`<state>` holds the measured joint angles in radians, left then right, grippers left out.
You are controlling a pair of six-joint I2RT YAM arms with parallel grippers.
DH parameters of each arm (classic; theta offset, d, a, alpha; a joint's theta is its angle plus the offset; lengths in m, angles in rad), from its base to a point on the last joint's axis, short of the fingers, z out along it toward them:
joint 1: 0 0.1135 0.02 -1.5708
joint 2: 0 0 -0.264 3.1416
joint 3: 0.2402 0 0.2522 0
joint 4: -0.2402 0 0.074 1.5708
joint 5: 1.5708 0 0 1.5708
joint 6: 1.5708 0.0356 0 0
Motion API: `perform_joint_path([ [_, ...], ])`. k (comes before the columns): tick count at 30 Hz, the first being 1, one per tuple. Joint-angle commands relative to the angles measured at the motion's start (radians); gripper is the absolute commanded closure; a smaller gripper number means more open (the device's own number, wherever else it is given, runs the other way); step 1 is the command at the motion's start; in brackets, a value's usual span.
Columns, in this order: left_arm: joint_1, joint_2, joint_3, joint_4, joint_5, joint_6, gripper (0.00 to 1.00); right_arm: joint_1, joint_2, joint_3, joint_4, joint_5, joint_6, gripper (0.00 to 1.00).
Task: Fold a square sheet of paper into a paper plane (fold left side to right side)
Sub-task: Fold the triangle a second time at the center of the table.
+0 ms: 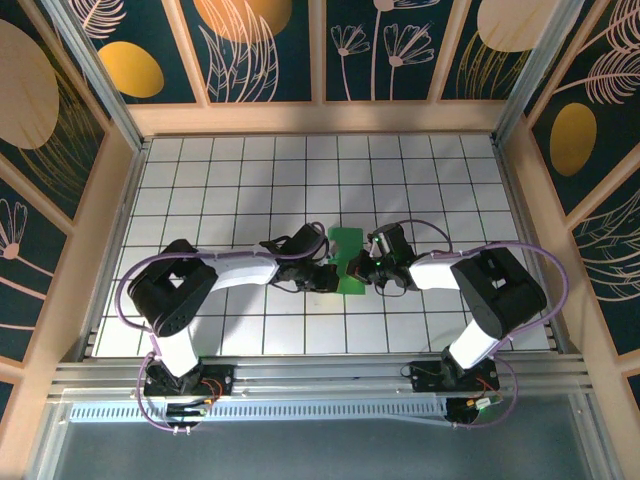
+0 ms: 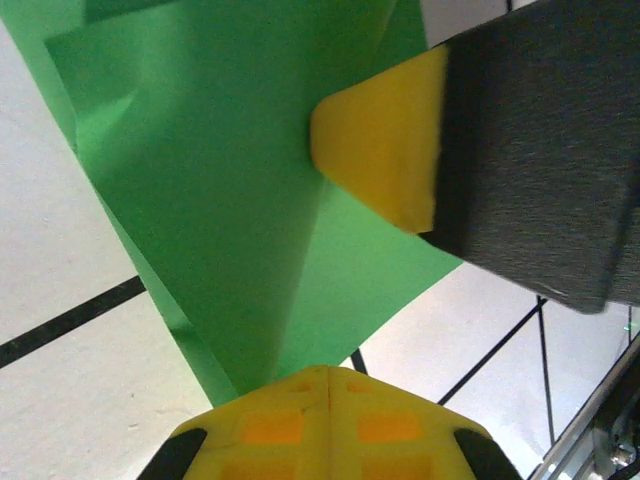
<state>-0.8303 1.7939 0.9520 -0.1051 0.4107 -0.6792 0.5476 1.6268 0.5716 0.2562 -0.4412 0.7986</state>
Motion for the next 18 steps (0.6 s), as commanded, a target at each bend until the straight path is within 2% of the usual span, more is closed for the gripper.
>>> perform_joint_path([
  [1, 0.002, 0.019, 0.014, 0.017, 0.011, -0.016, 1.0, 0.017, 0.042, 0.003, -0.095, 0.042, -0.022, 1.0],
  [18, 0.002, 0.019, 0.016, 0.023, -0.052, -0.039, 1.0, 0.016, 0.049, 0.008, -0.106, 0.042, -0.031, 1.0],
])
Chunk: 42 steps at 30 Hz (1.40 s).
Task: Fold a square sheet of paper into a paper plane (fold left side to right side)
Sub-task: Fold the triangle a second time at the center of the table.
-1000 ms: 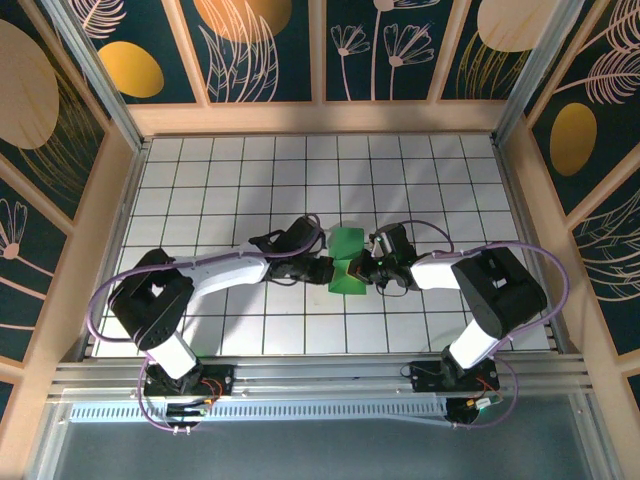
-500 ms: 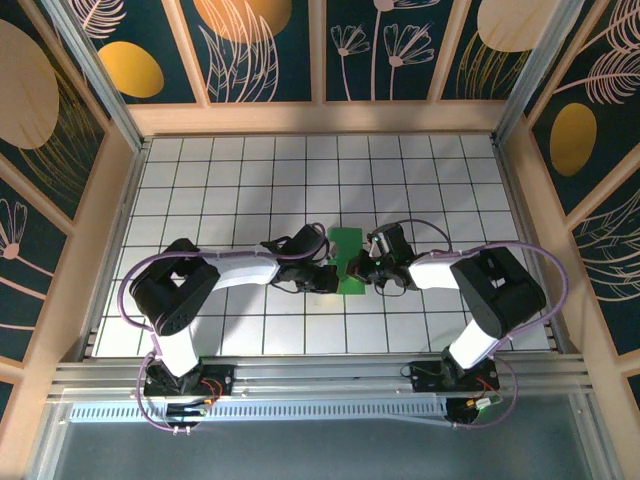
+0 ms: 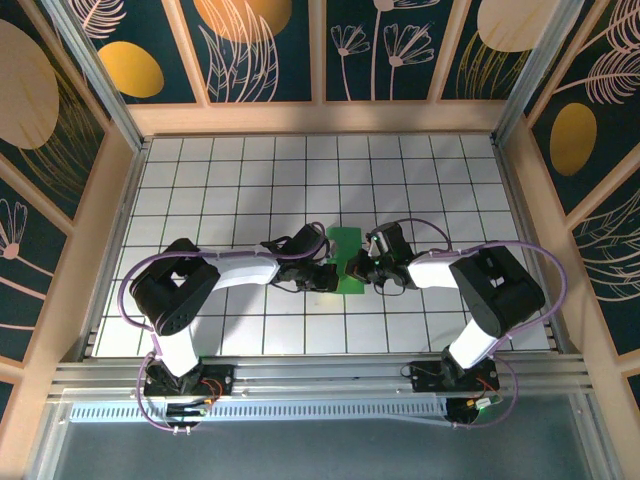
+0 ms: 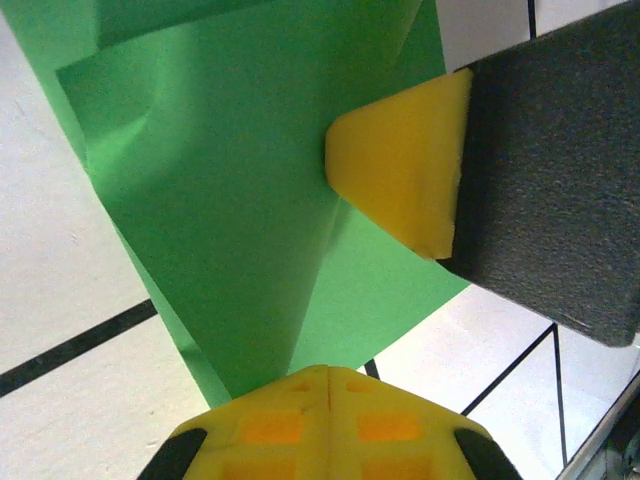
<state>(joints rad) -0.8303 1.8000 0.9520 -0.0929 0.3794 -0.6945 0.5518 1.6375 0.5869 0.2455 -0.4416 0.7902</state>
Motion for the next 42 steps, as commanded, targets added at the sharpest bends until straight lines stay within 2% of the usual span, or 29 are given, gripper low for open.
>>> perform_joint_path([
  [1, 0.002, 0.016, 0.016, 0.01, -0.022, -0.025, 1.0, 0.013, 0.039, -0.008, -0.098, 0.043, -0.024, 1.0],
  [11, 0.002, 0.04, 0.015, 0.017, 0.001, -0.024, 1.0, 0.013, 0.034, -0.01, -0.107, 0.049, -0.027, 1.0],
  [30, 0.002, 0.033, -0.017, -0.001, -0.037, -0.041, 1.0, 0.014, 0.037, -0.01, -0.114, 0.052, -0.03, 1.0],
  [42, 0.002, 0.037, -0.059, 0.046, 0.027, -0.06, 1.0, 0.014, 0.043, 0.0, -0.123, 0.053, -0.036, 1.0],
])
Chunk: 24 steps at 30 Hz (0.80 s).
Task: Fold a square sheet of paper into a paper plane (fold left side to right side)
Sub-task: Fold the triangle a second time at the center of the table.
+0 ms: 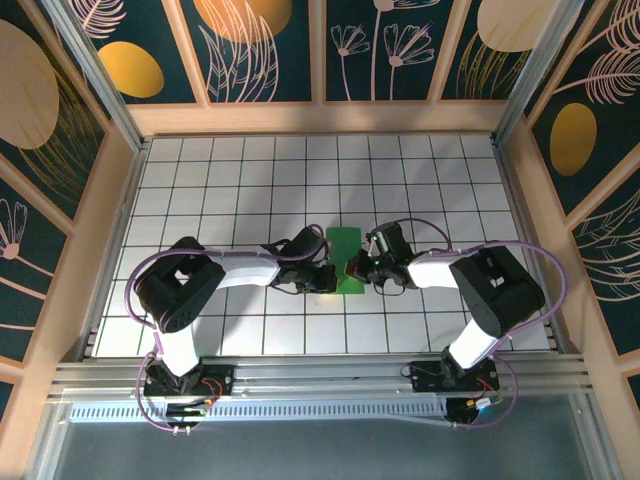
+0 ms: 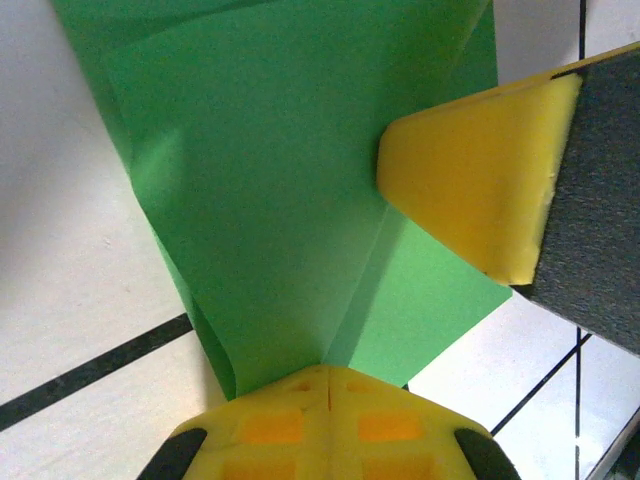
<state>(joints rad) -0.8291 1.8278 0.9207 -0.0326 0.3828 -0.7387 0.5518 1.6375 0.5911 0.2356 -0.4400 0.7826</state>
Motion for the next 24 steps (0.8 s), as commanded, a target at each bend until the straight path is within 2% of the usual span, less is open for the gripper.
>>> perform_joint_path([
  [1, 0.0, 0.009, -0.03, -0.015, 0.025, -0.017, 1.0, 0.013, 0.043, -0.005, -0.116, 0.052, -0.029, 1.0],
  [17, -0.001, -0.076, -0.157, 0.081, 0.134, -0.077, 1.0, 0.013, 0.059, 0.01, -0.13, 0.054, -0.032, 1.0],
  [24, 0.002, -0.153, -0.082, 0.061, 0.107, -0.082, 1.0, 0.016, 0.061, 0.019, -0.131, 0.05, -0.033, 1.0],
])
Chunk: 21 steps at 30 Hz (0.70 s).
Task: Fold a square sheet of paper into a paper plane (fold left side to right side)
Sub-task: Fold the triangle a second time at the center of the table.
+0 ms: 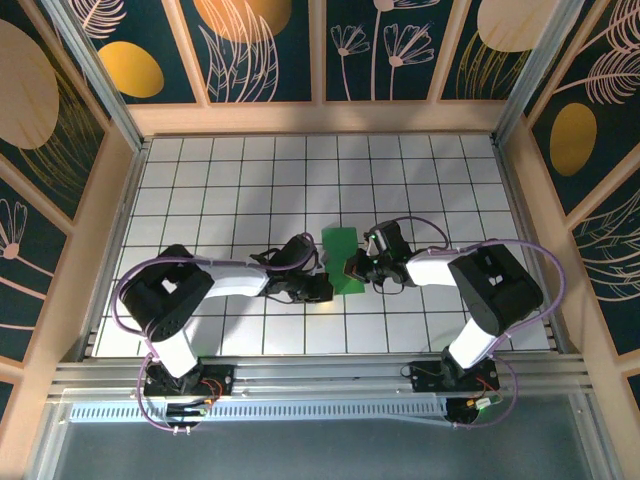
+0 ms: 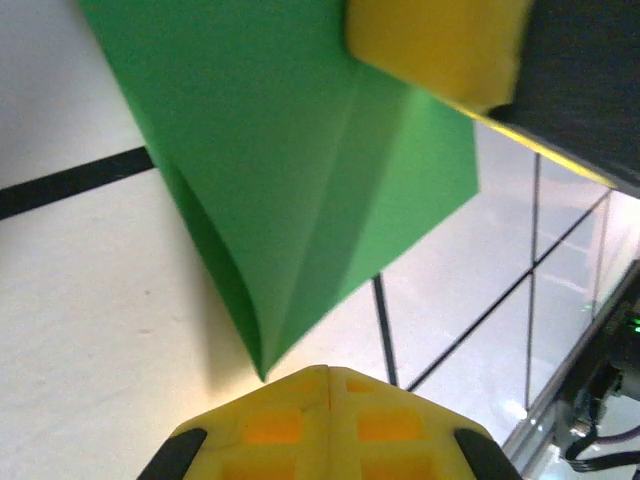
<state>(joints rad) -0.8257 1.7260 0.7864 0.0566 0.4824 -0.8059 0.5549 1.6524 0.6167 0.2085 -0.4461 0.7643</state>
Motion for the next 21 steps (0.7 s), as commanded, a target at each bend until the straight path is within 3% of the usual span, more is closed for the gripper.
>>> perform_joint_path([
  [1, -0.001, -0.056, 0.066, -0.04, -0.001, -0.014, 1.0, 0.013, 0.047, -0.006, -0.106, 0.056, -0.016, 1.0],
  [21, 0.017, 0.092, 0.134, -0.06, -0.068, 0.029, 1.0, 0.017, 0.048, -0.005, -0.108, 0.052, -0.018, 1.0],
])
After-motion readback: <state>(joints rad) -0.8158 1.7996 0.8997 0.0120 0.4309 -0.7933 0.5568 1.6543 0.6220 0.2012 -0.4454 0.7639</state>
